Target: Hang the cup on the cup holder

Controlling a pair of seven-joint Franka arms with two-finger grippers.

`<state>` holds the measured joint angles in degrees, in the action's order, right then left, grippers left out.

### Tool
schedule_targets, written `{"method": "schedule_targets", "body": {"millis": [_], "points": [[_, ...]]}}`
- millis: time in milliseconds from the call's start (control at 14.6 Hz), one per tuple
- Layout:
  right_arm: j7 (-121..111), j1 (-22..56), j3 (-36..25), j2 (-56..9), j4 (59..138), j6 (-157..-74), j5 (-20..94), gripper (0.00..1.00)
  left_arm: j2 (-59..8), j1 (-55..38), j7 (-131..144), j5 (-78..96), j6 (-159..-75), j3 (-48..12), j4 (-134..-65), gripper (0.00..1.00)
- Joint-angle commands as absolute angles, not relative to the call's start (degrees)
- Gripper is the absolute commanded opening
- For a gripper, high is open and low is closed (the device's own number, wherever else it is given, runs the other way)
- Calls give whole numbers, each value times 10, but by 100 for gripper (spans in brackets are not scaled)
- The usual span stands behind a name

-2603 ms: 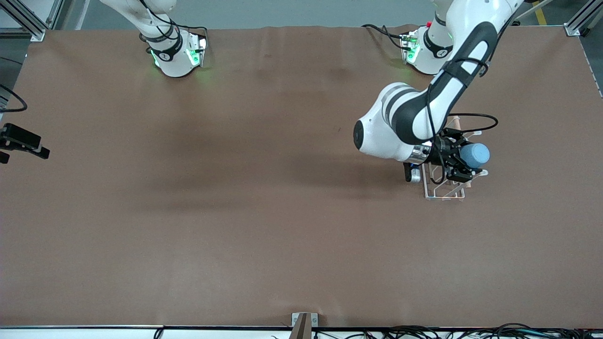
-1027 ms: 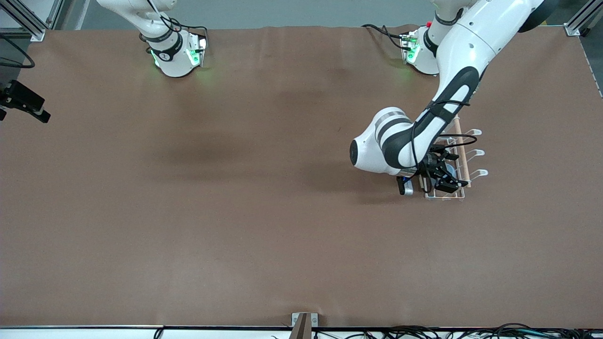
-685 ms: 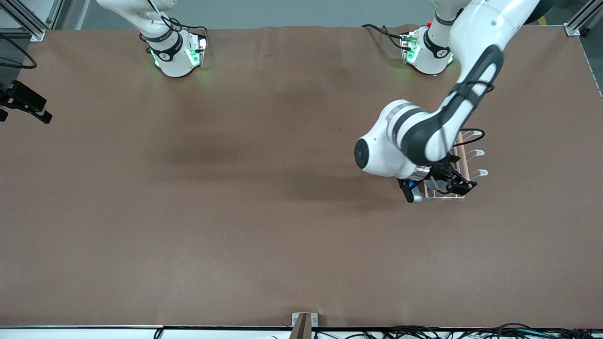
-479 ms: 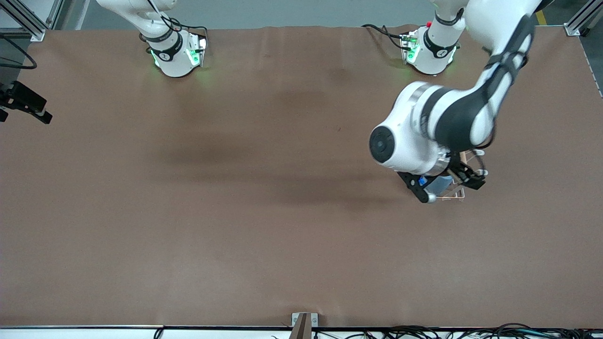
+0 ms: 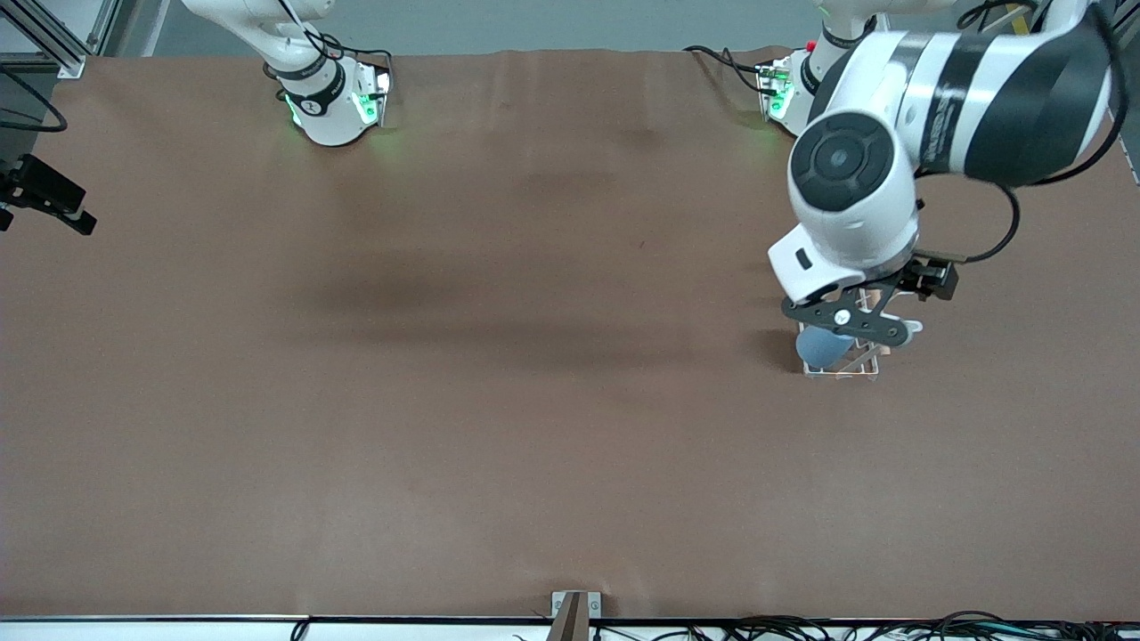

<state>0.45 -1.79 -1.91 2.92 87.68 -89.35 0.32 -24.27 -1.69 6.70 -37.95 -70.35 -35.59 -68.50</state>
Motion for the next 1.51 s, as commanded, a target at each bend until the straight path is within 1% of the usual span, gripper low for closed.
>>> {"method": "schedule_targets", "body": {"millis": [0,68,137,205,274,479,548,616,890,1027,1164,1370,1438], "points": [[13,-12,-23,28,872,-893,-1,100,-201,-13,79,-357,-720,-357,-682,100],[13,-12,-23,28,872,-893,-1,100,-192,-10,79,-335,-721,-355,-682,100],[12,-12,-23,27,872,-894,-1,100,-182,13,79,-300,-724,-353,-682,100],[12,-12,-23,27,873,-894,-1,100,-157,27,79,-264,-737,-348,-685,100],[12,-12,-23,28,874,-894,-1,100,-139,29,79,-224,-754,-326,-690,100],[11,-13,-23,28,874,-895,-1,100,-88,-6,72,-82,-761,-184,-710,100],[11,-13,-23,28,874,-895,-1,100,-75,-14,72,-58,-762,-151,-721,100],[11,-12,-23,27,874,-895,-1,100,-58,-23,72,-45,-769,-134,-743,100],[11,-12,-23,27,874,-895,-1,100,41,-23,79,-42,-845,-126,-890,100],[10,-13,-23,27,874,-895,-1,100,68,-23,81,-40,-864,-124,-932,100],[9,-13,-23,27,874,-893,-1,100,72,-22,83,-37,-862,-123,-937,100],[8,-13,-23,27,872,-894,-3,100,72,-25,86,-2,-860,-78,-935,100],[8,-12,-23,26,872,-894,-3,100,71,-25,86,-1,-860,-71,-935,100]]}}
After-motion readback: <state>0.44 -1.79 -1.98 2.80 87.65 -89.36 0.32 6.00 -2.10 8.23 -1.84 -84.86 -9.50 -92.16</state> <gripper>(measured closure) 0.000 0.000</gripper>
